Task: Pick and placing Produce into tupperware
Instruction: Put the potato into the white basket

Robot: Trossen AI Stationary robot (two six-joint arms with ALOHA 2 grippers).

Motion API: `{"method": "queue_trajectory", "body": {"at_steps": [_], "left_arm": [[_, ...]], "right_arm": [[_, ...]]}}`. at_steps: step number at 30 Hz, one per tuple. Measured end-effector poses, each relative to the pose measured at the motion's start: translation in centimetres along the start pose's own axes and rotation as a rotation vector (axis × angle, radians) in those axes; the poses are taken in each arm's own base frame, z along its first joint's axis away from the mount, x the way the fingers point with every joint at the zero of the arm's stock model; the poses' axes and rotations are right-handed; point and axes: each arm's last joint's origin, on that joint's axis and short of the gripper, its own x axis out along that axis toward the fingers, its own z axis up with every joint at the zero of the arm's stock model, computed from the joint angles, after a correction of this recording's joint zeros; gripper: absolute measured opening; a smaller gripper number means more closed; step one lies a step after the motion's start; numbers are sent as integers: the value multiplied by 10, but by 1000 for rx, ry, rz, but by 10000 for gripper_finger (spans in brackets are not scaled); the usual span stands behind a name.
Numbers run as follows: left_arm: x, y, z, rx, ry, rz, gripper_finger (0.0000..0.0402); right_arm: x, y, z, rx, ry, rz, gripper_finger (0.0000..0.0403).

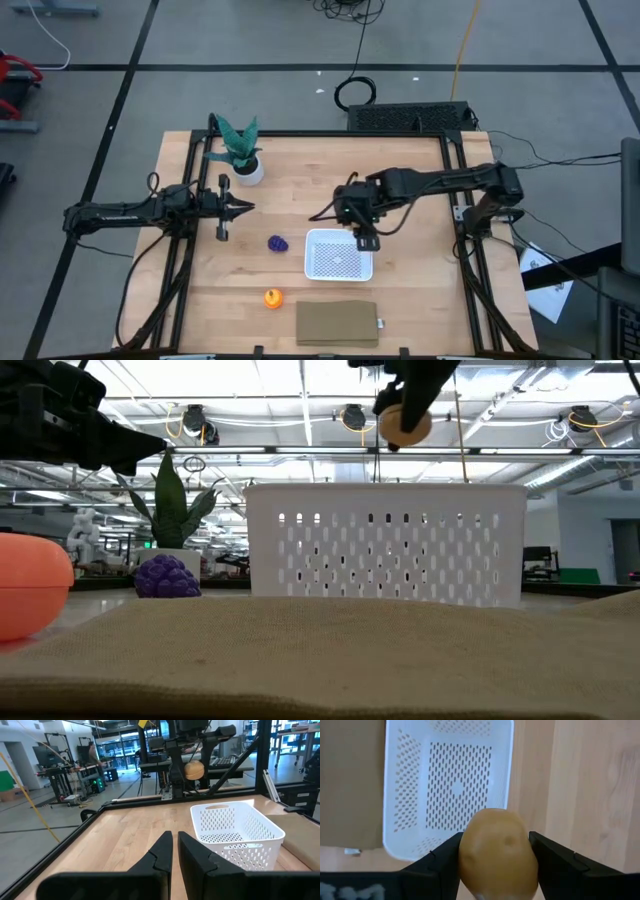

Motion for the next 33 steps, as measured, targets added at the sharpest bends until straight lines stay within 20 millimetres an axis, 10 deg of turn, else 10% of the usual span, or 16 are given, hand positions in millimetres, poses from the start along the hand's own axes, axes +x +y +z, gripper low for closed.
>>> {"method": "queue_trajectory", "body": {"at_steps": [33], "left_arm": [[0,0,0,0,1,0,31]], "right_arm": [[27,10,18,-11,-65,9,199]]}}
